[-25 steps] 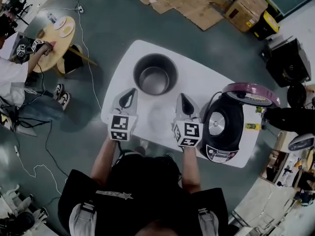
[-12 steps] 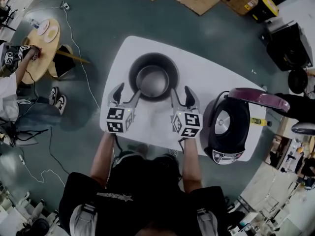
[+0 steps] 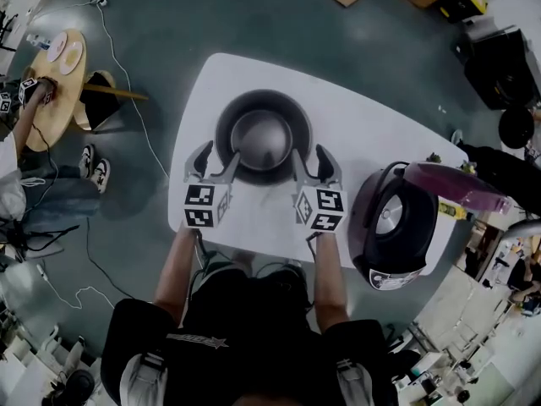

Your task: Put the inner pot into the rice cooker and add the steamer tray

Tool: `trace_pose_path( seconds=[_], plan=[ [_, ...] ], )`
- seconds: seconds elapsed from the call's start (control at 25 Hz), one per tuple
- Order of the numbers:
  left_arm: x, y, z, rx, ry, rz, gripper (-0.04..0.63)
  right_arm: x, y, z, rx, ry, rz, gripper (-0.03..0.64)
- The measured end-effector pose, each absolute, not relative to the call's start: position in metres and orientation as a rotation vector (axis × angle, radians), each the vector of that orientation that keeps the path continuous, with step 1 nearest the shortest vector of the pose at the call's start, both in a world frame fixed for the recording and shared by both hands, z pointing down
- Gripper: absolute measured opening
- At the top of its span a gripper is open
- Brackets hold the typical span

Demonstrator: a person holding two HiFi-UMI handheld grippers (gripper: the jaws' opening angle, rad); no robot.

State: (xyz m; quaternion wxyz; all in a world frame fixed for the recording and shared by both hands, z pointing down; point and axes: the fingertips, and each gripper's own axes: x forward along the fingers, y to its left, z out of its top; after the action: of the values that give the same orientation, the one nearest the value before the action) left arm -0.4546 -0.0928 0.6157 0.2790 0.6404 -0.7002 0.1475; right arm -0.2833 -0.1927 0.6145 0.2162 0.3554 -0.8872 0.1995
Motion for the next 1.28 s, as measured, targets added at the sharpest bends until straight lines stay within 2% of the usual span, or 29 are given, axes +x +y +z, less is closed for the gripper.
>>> trace_pose_path(
  seconds=[0.28, 0.36, 0.44, 0.48, 0.92, 1.28],
  plan=[
    [-0.458, -0.1, 0.636, 1.701, -1.839, 0.413, 0.258, -0.291, -0.197, 0.635, 0.943, -2.423, 0.59, 0.225],
    [-0.457, -0.102, 0.638, 1.692, -1.846, 0.416, 0.226, -0.29, -0.198, 0.639, 0.936, -2.41, 0.595, 0.224],
    [-0.459, -0.103, 0.638, 1.682, -1.858, 0.409, 0.201, -0.289, -0.199, 0.642, 0.937, -2.393, 0.581, 0.146],
    [-0.46, -0.103, 0.638, 1.678, -1.864, 0.406, 0.198, -0.29, -0.199, 0.643, 0.938, -2.389, 0.576, 0.143],
    [-0.46, -0.1, 0.634, 1.667, -1.908, 0.453, 0.187, -0.289, -0.197, 0.638, 0.975, -2.38, 0.531, 0.126],
    [-0.443, -0.096, 0.584, 1.731, -1.969, 0.406, 0.183, -0.27, -0.192, 0.585, 1.036, -2.451, 0.483, 0.118]
  ],
)
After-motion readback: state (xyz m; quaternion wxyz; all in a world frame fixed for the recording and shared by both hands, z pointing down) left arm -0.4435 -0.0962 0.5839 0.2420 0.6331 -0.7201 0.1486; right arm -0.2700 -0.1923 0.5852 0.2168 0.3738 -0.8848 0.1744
